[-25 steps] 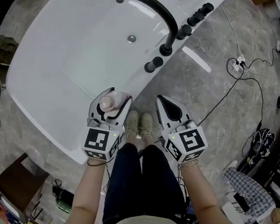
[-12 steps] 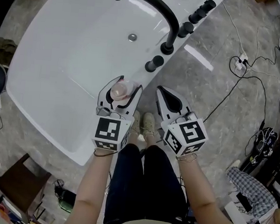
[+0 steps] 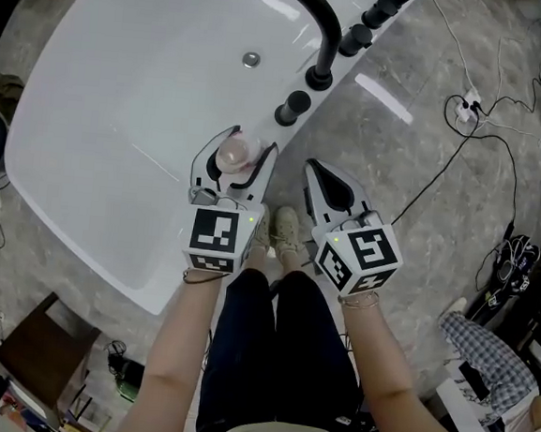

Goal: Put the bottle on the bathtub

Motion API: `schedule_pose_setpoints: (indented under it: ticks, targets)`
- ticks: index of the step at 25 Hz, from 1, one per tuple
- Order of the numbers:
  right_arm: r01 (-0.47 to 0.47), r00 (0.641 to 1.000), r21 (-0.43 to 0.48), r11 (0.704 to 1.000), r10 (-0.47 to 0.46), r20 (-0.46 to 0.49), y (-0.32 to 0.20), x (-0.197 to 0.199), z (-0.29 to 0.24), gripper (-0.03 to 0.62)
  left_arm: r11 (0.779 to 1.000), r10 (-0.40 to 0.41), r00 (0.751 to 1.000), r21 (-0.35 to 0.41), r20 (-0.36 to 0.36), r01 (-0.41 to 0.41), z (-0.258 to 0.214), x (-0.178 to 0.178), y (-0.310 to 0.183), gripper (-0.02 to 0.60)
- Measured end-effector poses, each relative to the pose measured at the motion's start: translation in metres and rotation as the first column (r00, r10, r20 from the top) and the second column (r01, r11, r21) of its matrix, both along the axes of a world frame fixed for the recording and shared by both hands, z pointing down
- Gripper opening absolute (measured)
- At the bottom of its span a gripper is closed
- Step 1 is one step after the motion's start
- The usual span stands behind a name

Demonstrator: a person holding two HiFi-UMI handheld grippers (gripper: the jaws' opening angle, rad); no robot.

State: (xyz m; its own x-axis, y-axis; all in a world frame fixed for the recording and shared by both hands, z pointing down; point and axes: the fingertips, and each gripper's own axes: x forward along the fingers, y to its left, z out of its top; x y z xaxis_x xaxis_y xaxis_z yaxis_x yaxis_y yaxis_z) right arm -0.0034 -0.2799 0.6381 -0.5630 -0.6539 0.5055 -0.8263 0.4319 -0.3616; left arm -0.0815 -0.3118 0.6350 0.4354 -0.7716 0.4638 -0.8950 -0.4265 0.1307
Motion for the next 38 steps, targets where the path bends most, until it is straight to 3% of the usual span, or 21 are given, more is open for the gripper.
schedule_pose_setpoints:
  ticks: [5, 12, 19, 25, 38]
  targets:
    - [-0.005, 1.0, 0.002, 1.0, 0.005, 0.002, 0.002, 0.002, -0.002, -0.003, 0.998, -0.013, 1.0, 0.063, 0.024, 0.012, -0.002, 0.005, 0.002, 0.235]
    - [-0.018, 1.0, -0.004, 1.0, 0.018, -0.005, 0.008, 0.008, 0.0, -0.003, 0.995, 0.042, 0.997, 0.092, 0.06, -0.047, 0.002, 0.016, 0.013, 0.235]
    - [-0.014, 1.0, -0.016, 1.0, 0.014, 0.002, 0.012, 0.008, -0.004, -0.003, 0.999, 0.032, 0.999, 0.015, 0.002, -0.032, 0.008, 0.014, 0.01, 0.241]
    - [0.026, 1.0, -0.01, 1.0, -0.026, 0.009, 0.016, 0.008, -0.014, -0.003, 0.999, 0.02, 1.0, -0.027, -0.017, -0.021, 0.006, 0.011, 0.015, 0.284]
    - [0.103, 0.991, 0.039, 0.994, -0.099, -0.092, 0.026, 0.017, -0.079, -0.003, 0.991, -0.077, 0.987, -0.124, -0.141, 0.059, -0.054, -0.013, 0.064, 0.287]
